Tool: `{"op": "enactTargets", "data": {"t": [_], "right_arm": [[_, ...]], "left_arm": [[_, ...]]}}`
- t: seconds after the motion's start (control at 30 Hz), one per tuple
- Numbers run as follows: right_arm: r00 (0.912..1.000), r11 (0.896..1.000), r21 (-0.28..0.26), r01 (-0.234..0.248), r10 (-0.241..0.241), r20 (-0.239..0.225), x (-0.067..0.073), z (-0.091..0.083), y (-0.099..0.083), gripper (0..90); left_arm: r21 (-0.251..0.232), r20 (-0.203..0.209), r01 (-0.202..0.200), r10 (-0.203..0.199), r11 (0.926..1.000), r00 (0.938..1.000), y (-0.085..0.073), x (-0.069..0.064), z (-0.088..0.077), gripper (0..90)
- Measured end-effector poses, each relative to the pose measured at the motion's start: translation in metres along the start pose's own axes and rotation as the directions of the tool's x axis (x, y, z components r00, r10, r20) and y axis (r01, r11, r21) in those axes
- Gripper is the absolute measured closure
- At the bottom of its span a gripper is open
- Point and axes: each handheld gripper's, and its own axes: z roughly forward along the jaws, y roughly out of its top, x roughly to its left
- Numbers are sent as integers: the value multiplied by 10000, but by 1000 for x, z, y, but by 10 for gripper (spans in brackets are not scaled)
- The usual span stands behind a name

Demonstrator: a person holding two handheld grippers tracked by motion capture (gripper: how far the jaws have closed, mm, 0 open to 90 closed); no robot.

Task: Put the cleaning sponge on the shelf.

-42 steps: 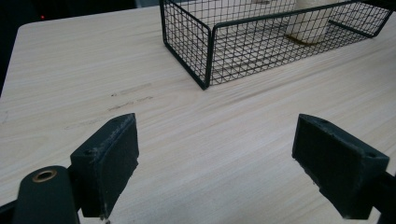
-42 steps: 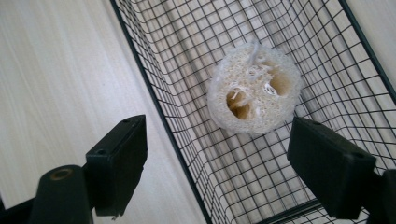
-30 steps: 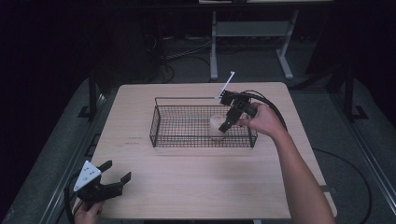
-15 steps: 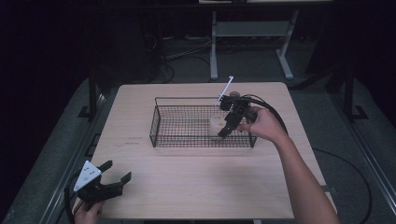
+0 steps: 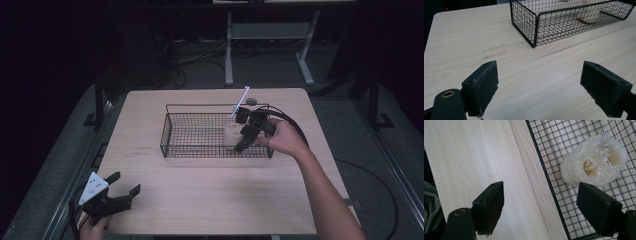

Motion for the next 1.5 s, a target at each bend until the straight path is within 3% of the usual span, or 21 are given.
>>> {"op": "enactTargets", "data": {"t": [1.5], "right_arm": [[9997,9997,-218,64,-69,-219,30,20,-44,191]], "left_arm": [[35,-66,-18,18,10000,10000,-1,-1,0,138]]}}
